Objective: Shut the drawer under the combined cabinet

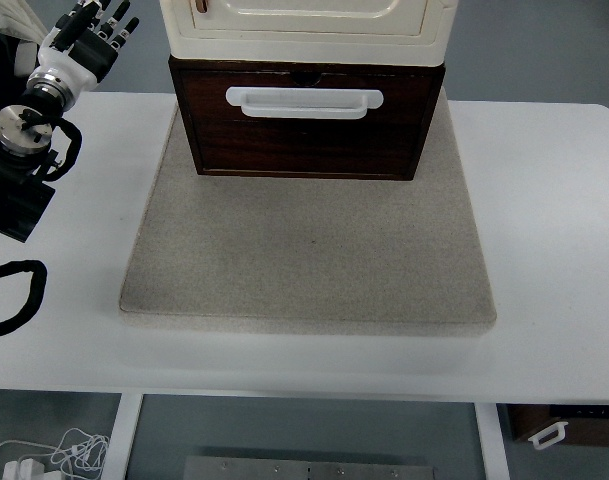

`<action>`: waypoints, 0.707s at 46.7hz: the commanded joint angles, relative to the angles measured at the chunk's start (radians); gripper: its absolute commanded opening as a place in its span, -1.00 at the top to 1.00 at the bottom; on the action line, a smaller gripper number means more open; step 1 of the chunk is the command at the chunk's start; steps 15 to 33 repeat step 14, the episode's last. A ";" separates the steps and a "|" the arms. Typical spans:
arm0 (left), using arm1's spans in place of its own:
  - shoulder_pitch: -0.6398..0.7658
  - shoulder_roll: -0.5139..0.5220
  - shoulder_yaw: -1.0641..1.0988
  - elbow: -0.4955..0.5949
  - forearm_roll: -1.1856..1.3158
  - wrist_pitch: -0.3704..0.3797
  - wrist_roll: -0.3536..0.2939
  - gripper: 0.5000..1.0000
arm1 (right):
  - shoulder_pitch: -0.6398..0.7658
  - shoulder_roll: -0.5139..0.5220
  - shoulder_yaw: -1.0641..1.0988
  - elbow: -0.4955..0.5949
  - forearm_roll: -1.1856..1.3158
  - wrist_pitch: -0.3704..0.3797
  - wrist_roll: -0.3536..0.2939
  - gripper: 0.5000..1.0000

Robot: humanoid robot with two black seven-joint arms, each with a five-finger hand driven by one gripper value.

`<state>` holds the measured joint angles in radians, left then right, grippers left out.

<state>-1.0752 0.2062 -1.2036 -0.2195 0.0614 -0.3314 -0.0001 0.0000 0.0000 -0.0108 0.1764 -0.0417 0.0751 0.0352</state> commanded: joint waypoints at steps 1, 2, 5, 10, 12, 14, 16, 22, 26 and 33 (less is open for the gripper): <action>0.000 -0.001 0.001 0.000 0.001 0.000 -0.001 -1.00 | 0.000 0.000 0.000 0.000 0.000 0.000 0.000 -0.81; 0.000 -0.001 0.001 0.000 0.001 0.000 -0.001 -1.00 | 0.000 0.000 0.000 0.000 0.000 0.000 0.000 -0.81; 0.000 -0.001 0.001 0.000 0.001 0.000 -0.001 -1.00 | -0.002 0.000 0.000 0.000 0.000 0.000 0.000 -0.81; 0.000 -0.001 0.001 0.000 0.001 0.000 -0.001 -1.00 | 0.000 0.000 0.000 0.000 0.000 0.000 0.000 -0.81; 0.000 -0.001 0.001 0.000 0.001 0.000 -0.001 -1.00 | 0.000 0.000 0.000 0.000 0.000 0.000 -0.003 -0.81; 0.000 -0.001 0.001 0.000 0.001 0.000 -0.001 -1.00 | 0.000 0.000 0.000 0.000 0.000 0.000 -0.004 -0.81; 0.000 -0.001 0.001 0.000 0.001 0.000 -0.001 -1.00 | 0.000 0.000 0.000 0.000 0.000 0.000 -0.004 -0.81; 0.000 -0.001 0.001 0.000 0.001 0.000 -0.001 -1.00 | 0.000 0.000 0.000 0.000 0.000 0.000 -0.004 -0.81; 0.000 -0.001 0.001 0.000 0.001 0.000 -0.001 -1.00 | 0.000 0.000 0.000 0.000 0.000 0.000 -0.004 -0.81; 0.000 -0.001 0.001 0.000 0.001 0.000 -0.001 -1.00 | 0.000 0.000 0.000 0.000 0.000 0.000 -0.004 -0.81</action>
